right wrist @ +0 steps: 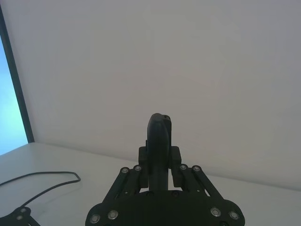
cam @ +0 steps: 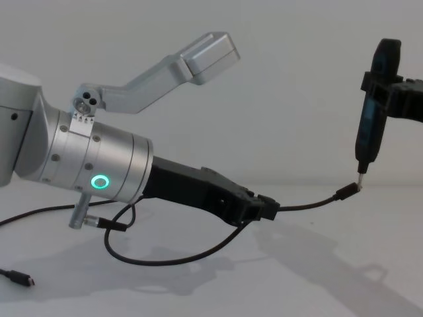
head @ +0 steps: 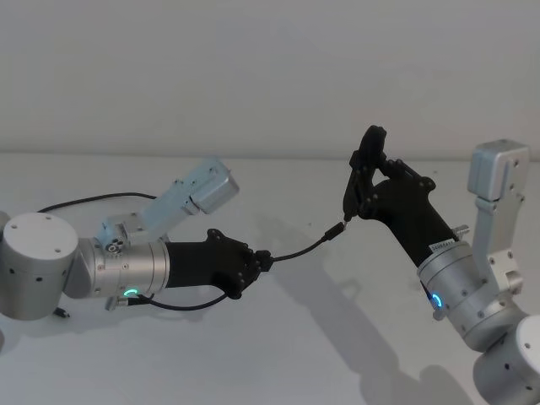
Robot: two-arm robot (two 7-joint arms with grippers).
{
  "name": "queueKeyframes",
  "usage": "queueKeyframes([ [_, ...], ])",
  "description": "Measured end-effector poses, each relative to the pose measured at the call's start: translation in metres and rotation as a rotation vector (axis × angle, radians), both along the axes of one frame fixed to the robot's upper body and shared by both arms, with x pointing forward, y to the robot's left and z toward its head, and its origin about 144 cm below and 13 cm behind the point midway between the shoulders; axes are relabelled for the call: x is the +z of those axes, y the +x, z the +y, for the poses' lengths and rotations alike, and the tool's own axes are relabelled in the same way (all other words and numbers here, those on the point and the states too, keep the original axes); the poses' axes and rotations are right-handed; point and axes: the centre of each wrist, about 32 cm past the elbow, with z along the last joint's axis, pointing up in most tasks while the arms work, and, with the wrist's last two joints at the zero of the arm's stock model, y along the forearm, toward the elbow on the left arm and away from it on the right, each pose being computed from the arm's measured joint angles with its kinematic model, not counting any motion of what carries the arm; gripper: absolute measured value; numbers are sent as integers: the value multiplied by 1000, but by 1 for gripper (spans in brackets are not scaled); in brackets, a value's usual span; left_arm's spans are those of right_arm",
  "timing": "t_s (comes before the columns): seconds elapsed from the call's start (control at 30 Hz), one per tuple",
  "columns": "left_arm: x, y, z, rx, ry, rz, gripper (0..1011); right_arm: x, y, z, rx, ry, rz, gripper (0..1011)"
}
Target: Pick up the data cable with the one hand.
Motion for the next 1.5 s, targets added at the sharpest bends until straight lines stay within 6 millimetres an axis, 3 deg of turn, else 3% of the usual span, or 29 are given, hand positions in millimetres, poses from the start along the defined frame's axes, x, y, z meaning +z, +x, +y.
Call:
queueKeyframes([
  [1.5,0,0,0,0,0,0,43,-2,11,-7,-2,-21,-3,274],
])
